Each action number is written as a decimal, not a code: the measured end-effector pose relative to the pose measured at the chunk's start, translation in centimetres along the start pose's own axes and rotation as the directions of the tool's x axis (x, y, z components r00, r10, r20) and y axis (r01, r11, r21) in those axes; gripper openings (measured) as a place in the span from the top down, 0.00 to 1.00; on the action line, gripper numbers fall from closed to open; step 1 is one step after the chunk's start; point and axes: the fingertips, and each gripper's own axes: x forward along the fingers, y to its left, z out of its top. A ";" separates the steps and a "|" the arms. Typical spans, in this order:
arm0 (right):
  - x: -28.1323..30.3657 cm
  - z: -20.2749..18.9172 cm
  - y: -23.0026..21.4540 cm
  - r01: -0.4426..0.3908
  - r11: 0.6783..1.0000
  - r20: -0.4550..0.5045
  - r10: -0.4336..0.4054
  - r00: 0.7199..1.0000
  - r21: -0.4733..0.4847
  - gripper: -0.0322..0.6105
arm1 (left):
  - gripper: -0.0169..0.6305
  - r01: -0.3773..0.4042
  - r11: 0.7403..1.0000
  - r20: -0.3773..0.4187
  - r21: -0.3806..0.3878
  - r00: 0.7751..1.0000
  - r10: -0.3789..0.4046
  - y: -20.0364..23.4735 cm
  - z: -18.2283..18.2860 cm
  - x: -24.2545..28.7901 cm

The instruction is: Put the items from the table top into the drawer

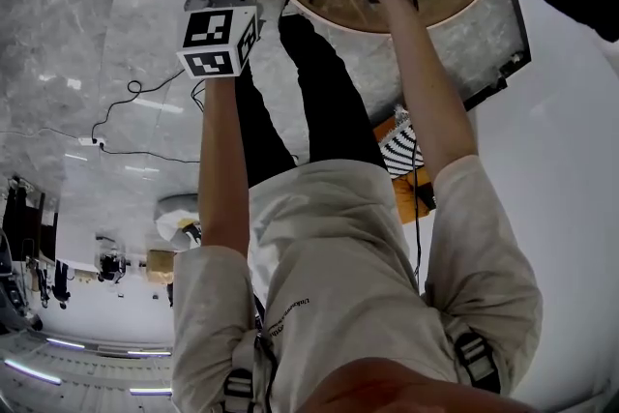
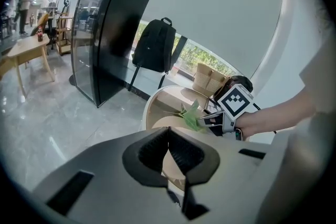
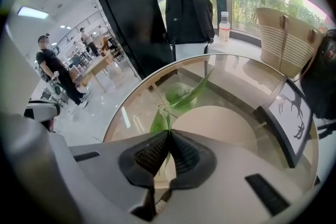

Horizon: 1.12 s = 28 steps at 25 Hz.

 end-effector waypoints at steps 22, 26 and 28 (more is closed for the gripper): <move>-0.2 -6.1 27.7 -0.126 0.988 0.041 0.130 0.991 -0.086 0.89 | 0.94 -0.012 0.998 -0.005 0.063 1.000 0.012 13.2 -7.4 -16.6; 2.5 -8.3 32.1 -0.156 0.984 0.018 0.158 0.987 -0.086 0.89 | 0.94 -0.037 0.997 -0.017 0.067 0.999 0.038 17.1 -9.5 -18.0; 4.4 -10.3 33.4 -0.161 0.984 -0.005 0.161 0.987 -0.070 0.89 | 0.94 -0.037 0.998 -0.038 0.060 0.999 0.039 18.8 -11.4 -17.9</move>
